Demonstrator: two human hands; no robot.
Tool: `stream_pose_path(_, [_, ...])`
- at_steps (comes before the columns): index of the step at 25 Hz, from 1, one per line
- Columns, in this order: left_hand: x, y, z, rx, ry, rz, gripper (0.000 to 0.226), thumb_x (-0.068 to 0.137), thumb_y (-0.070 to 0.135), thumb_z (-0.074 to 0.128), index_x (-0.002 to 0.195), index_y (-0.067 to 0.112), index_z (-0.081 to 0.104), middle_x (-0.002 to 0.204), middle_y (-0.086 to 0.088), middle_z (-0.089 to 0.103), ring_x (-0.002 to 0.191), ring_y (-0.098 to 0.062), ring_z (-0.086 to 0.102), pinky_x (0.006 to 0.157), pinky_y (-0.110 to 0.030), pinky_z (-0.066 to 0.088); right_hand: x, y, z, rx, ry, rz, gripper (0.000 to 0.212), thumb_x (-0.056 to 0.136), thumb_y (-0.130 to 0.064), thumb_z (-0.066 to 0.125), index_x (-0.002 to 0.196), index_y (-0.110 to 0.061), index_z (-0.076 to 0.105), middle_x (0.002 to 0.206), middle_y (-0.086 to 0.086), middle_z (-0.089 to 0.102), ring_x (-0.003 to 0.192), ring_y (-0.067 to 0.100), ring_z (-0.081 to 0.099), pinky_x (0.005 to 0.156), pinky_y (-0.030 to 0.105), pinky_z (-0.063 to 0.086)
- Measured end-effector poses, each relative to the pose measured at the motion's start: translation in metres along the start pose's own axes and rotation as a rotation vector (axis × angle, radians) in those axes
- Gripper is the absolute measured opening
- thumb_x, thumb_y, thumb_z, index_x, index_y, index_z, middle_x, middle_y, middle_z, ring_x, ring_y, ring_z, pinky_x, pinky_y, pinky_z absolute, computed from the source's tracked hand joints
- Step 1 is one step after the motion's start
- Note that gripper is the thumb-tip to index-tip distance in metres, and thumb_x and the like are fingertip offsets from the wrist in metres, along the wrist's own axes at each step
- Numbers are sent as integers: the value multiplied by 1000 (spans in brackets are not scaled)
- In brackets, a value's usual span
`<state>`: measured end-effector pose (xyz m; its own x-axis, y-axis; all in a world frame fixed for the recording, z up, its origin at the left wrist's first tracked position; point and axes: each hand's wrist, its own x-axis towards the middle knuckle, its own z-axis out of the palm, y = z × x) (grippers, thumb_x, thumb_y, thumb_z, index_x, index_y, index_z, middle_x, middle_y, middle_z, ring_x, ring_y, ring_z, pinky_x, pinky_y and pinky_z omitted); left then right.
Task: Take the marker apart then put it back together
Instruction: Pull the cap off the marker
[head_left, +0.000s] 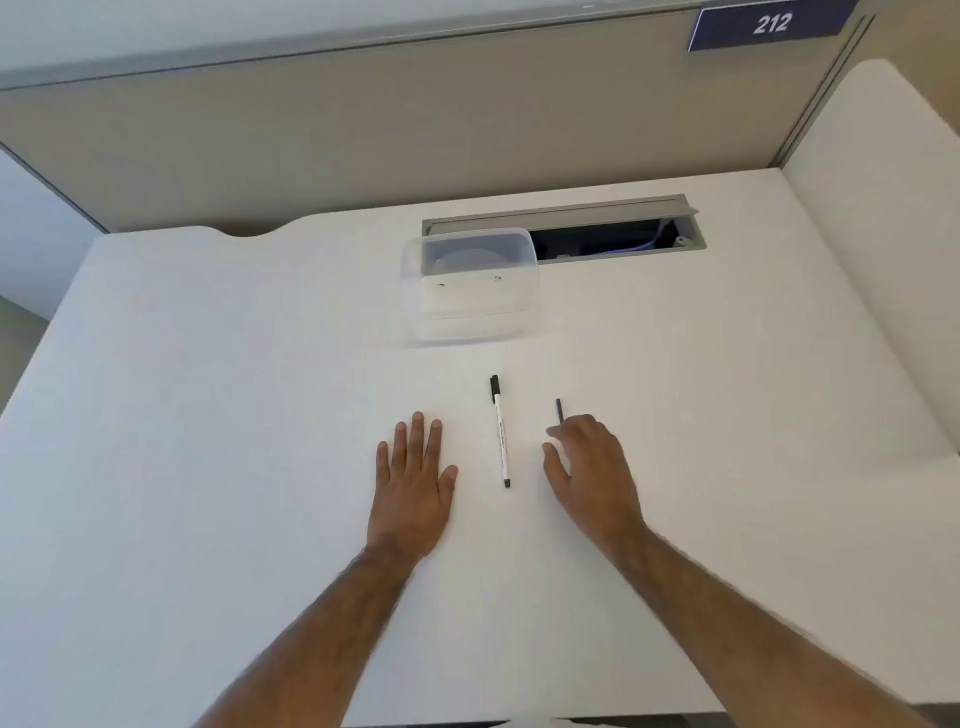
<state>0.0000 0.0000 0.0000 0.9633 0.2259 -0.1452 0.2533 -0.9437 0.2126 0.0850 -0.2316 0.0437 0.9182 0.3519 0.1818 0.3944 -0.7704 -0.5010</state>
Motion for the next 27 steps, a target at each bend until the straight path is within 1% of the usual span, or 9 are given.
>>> stream_pose_path(3, [2, 1, -3, 53, -19, -31, 64, 107, 43, 16, 163, 22, -9, 171, -4, -16, 158, -25, -14, 127, -48, -7, 4, -34, 22, 14, -160, 27, 20, 100, -21, 53, 93, -8, 67, 90, 5, 61, 85, 29, 62, 71, 39, 50])
stream_pose_path(10, [9, 3, -11, 23, -72, -49, 59, 109, 30, 25, 164, 16, 7, 173, -10, -2, 159, -32, -1, 128, -49, 6, 21, -57, 38, -153, -314, 303, 26, 98, -37, 52, 98, -13, 62, 99, 3, 62, 88, 26, 65, 70, 34, 49])
stream_pose_path(14, [13, 5, -22, -35, -103, -56, 57, 108, 24, 31, 162, 16, 15, 173, -8, 5, 158, -31, 4, 128, -49, 10, 22, -58, 40, -115, -318, 372, 21, 96, -32, 54, 97, -13, 62, 100, 3, 62, 88, 26, 65, 71, 33, 49])
stream_pose_path(16, [15, 10, -29, -90, -95, -23, 56, 108, 26, 36, 161, 17, 21, 172, -7, 9, 158, -28, 10, 127, -47, 11, 23, -58, 39, -87, -317, 367, 18, 96, -28, 54, 96, -12, 62, 100, 3, 63, 88, 25, 63, 71, 34, 49])
stream_pose_path(19, [14, 25, -44, -41, 41, 216, 56, 104, 25, 52, 157, 15, 35, 168, -9, 25, 155, -29, 24, 128, -47, 14, 24, -57, 32, -70, -302, 194, 14, 94, -29, 59, 91, -16, 63, 94, -2, 65, 84, 18, 57, 66, 30, 43])
stream_pose_path(21, [14, 32, -55, 11, 143, 350, 53, 98, 22, 65, 149, 14, 50, 158, -10, 46, 149, -31, 39, 126, -51, 20, 24, -54, 20, -23, -306, 19, 13, 92, -30, 63, 89, -17, 63, 89, -5, 64, 86, 16, 53, 66, 29, 41])
stream_pose_path(23, [15, 34, -69, 3, 205, 379, 40, 92, 23, 73, 131, 16, 66, 130, -6, 70, 128, -27, 61, 124, -53, 25, 28, -48, 2, 81, -345, -61, 10, 90, -28, 64, 88, -18, 63, 83, -9, 61, 83, 14, 50, 66, 31, 44])
stream_pose_path(25, [16, 35, -83, -33, 175, 365, 19, 95, 23, 70, 113, 20, 74, 100, 1, 76, 99, -22, 71, 124, -48, 26, 32, -43, -17, 228, -378, -36, 6, 89, -25, 66, 88, -20, 63, 78, -10, 63, 75, 10, 53, 64, 31, 47])
stream_pose_path(27, [16, 40, -95, -81, 110, 330, 16, 101, 26, 60, 109, 22, 74, 90, 3, 72, 89, -21, 68, 123, -39, 26, 33, -43, -32, 471, -359, 96, 3, 89, -19, 70, 91, -19, 68, 78, -9, 67, 68, 5, 56, 63, 22, 47])
